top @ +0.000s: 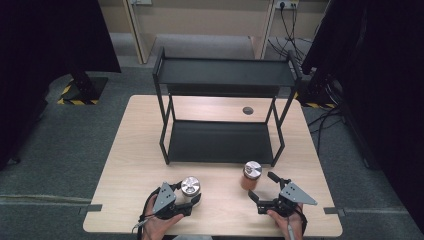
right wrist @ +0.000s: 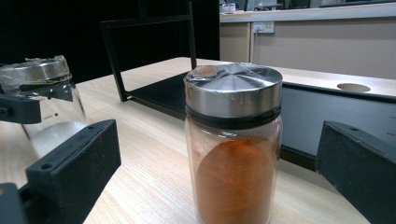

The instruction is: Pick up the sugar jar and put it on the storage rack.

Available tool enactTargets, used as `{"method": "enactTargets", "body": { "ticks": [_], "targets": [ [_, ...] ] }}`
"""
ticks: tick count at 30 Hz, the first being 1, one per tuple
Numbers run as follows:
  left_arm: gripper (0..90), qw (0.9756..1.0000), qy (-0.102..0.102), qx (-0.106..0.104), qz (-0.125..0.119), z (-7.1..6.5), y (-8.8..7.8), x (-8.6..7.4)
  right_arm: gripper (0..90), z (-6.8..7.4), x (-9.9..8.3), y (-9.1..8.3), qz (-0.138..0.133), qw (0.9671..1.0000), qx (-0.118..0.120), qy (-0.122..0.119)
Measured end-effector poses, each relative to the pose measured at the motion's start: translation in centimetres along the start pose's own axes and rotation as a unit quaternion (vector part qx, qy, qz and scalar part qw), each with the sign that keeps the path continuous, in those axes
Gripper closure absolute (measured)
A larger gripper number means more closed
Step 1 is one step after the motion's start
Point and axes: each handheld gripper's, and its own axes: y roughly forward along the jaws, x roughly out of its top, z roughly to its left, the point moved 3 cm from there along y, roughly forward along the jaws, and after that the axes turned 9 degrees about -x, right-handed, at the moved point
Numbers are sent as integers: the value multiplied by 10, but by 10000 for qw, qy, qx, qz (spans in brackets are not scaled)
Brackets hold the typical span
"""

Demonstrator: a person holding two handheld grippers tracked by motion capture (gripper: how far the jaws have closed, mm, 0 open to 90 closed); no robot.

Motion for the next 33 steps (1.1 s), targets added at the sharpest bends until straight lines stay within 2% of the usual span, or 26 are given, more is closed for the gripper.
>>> {"method": "enactTargets", "body": {
  "ticks": [5,9,16,27,33],
  "targets": [
    [309,10000,-5,27,-45,0,-3,3,4,0,0,0,1,10000,-7,11],
    [309,9999,-93,-28,-84,2,-6,8,4,0,0,0,-6,10000,-13,13],
    [309,9999,-97,-93,-52,4,-8,16,4,0,0,0,-13,10000,-23,27],
    [309,9998,-40,-201,-26,5,-7,36,4,0,0,0,-30,10000,-21,48],
    [309,9994,-22,-341,-25,8,-6,51,4,0,0,0,-33,10000,-13,46]
  ]
}}
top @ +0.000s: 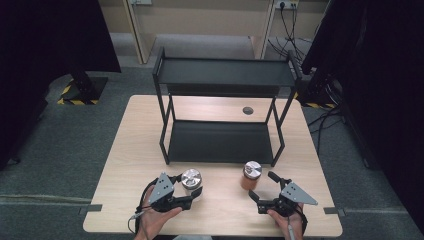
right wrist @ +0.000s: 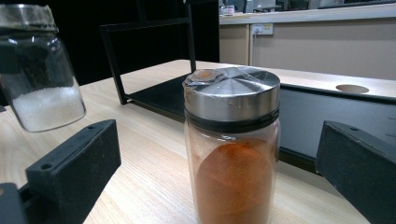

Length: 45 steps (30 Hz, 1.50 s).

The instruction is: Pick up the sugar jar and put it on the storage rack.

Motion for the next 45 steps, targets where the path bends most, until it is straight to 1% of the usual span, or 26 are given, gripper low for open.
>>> {"method": "enactTargets", "body": {
  "ticks": [3,5,8,11,14,18,19,21,22,26,30,32,33,36,38,43,45],
  "targets": [
    [309,10000,-11,-64,18,3,2,8,4,0,0,0,-4,10000,-1,10],
    [309,9999,-9,-118,-12,6,2,13,4,0,0,0,-5,10000,-2,15],
    [309,9999,72,-129,-38,8,2,24,4,0,0,0,-7,10000,-3,17],
    [310,9998,81,-156,-82,12,1,34,4,0,0,0,-6,10000,2,16],
    [309,9997,176,-163,-91,17,-3,51,4,0,0,0,-6,10000,8,21],
    [309,9997,133,-194,-98,27,-10,73,4,-1,0,-1,-19,10000,-1,34],
    [309,9997,154,-188,-93,29,-11,77,4,-1,0,0,-25,10000,-4,34],
    [310,9995,279,-87,-77,29,-13,89,4,-1,0,0,-20,10000,-3,34],
    [309,9995,308,-63,-76,30,-13,92,4,-1,0,0,-18,10000,-3,34],
    [310,9995,294,-79,-59,37,-14,111,4,-1,0,0,-6,10000,1,41],
    [310,9995,301,-59,-53,41,-12,127,4,-1,0,1,-1,10000,-6,48],
    [309,9996,261,-70,-59,45,-11,137,4,-1,-1,1,-1,10000,-3,43],
    [310,9996,253,-64,-62,46,-11,141,4,-1,-1,1,-1,10000,-2,39],
    [309,9995,328,-10,-25,46,-10,155,4,-1,-1,1,2,10000,-7,42],
    [310,9995,308,-26,8,48,-8,166,4,-1,-1,1,10,10000,-7,38],
    [310,9996,290,22,40,52,-7,186,4,0,0,1,-6,10000,-2,37],
    [310,9996,275,28,32,55,-7,195,4,-1,0,0,-7,10000,-7,44]
  ]
}}
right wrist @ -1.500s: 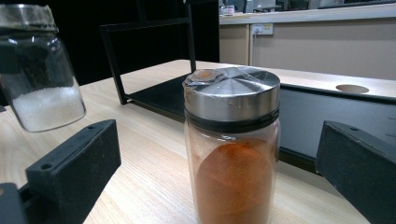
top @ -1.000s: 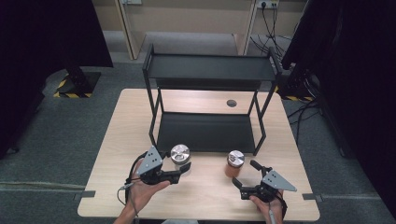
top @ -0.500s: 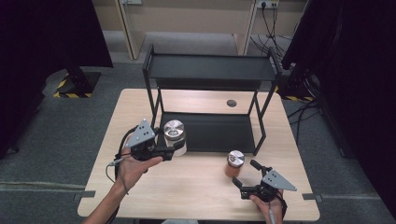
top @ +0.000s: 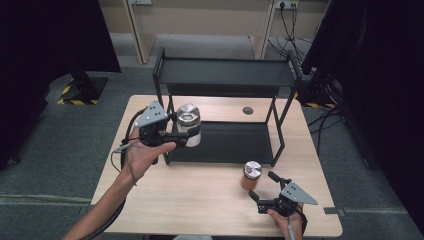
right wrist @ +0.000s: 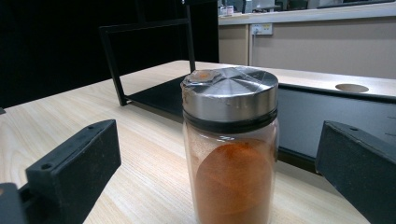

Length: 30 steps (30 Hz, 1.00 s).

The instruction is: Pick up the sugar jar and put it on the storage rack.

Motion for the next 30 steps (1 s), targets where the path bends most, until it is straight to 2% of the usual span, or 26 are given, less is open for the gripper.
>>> {"method": "enactTargets", "body": {
  "ticks": [6,14,19,30],
  "targets": [
    [310,9998,115,111,109,6,1,24,4,0,0,0,12,10000,8,-8],
    [310,9997,66,209,94,12,4,50,4,0,0,0,10,10000,5,-10],
    [310,9994,140,275,124,15,7,65,4,0,0,0,15,10000,6,-8],
    [310,9988,41,454,192,15,15,99,4,0,0,0,14,10000,11,-6]
  ]
}}
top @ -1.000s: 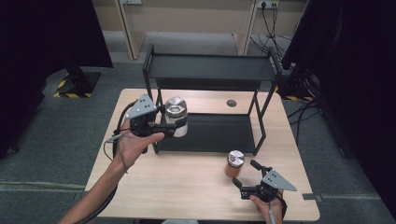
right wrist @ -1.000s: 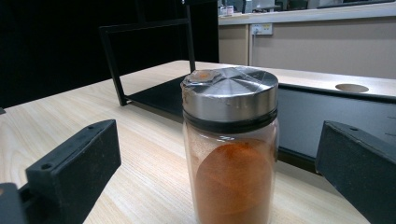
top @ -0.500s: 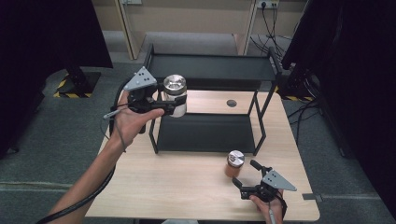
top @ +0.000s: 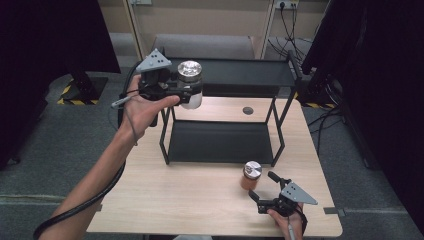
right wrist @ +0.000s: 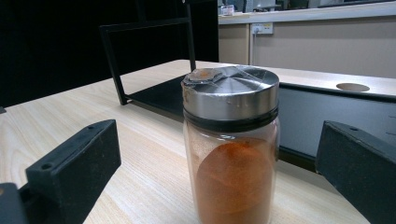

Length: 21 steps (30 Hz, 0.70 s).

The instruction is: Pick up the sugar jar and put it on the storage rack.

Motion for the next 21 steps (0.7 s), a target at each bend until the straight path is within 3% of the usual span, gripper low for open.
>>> {"method": "enactTargets", "body": {
  "ticks": [14,21],
  "targets": [
    [310,9991,-48,428,12,5,27,21,4,0,0,-1,-12,10000,23,5],
    [310,9971,-110,754,1,13,43,26,4,0,0,-1,-15,10000,30,17]
  ]
}}
